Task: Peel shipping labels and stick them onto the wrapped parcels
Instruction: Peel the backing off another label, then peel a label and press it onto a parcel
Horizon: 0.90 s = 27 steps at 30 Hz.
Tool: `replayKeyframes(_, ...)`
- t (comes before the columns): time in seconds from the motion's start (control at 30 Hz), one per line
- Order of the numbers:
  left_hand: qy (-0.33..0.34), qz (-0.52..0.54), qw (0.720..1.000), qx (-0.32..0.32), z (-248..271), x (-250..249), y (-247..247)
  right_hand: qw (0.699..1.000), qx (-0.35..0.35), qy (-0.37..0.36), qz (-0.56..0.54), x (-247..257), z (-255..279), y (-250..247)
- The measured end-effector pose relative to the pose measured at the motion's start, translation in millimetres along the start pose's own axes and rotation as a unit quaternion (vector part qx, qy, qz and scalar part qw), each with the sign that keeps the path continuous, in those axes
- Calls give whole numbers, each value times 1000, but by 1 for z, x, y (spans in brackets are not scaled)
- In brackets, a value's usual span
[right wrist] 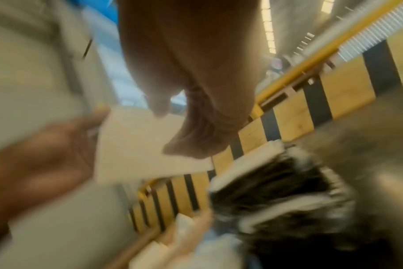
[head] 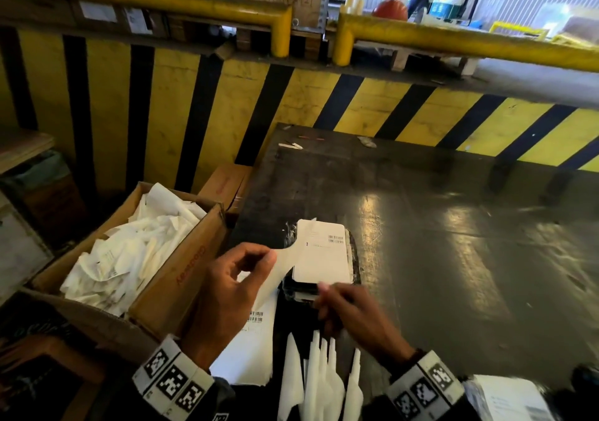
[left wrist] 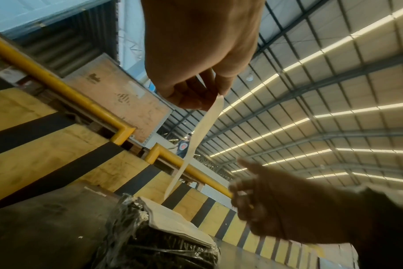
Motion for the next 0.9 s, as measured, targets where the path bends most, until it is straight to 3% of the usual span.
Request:
replayKeyframes(0.07, 36, -1, 997, 71, 3, -2, 7, 995, -42, 21, -89, 24, -1, -3)
replayKeyframes(0.17, 65, -4, 983, 170, 11, -2, 21, 993, -57, 24, -97, 41, -5, -3)
replayKeyframes(0.3, 71, -34, 974, 210, 22, 9, 26, 993, -95, -22, -60, 35, -5, -2)
replayKeyframes(0.47, 90, -113, 969, 199, 23, 9, 18, 975, -200, -87, -48, 26, -2, -10)
replayKeyframes(0.53, 77, -114, 980, 142, 18, 9, 15, 972, -206, -92, -69, 24, 0, -16)
replayKeyframes(0.63, -24, -106, 994, 19, 2, 22, 12, 974, -178, -91, -107, 21, 2, -25)
replayKeyframes(0.73, -125, -60, 990, 24, -6, 40, 17, 980, -147, -78, -108, 9, 1, -30)
replayKeyframes(0.9, -189, -45, 980, 47, -8, 53, 25, 985, -145, 11, -92, -15, -8, -29)
Point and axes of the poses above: each hand's wrist, its own z-axis away from the middle knuckle, its own y-axis out of the palm, x = y × z, the point moved 1 cm from there along -z, towards the middle knuckle, and after that the axes turned 8 degrees about z, right-handed, at the moved point
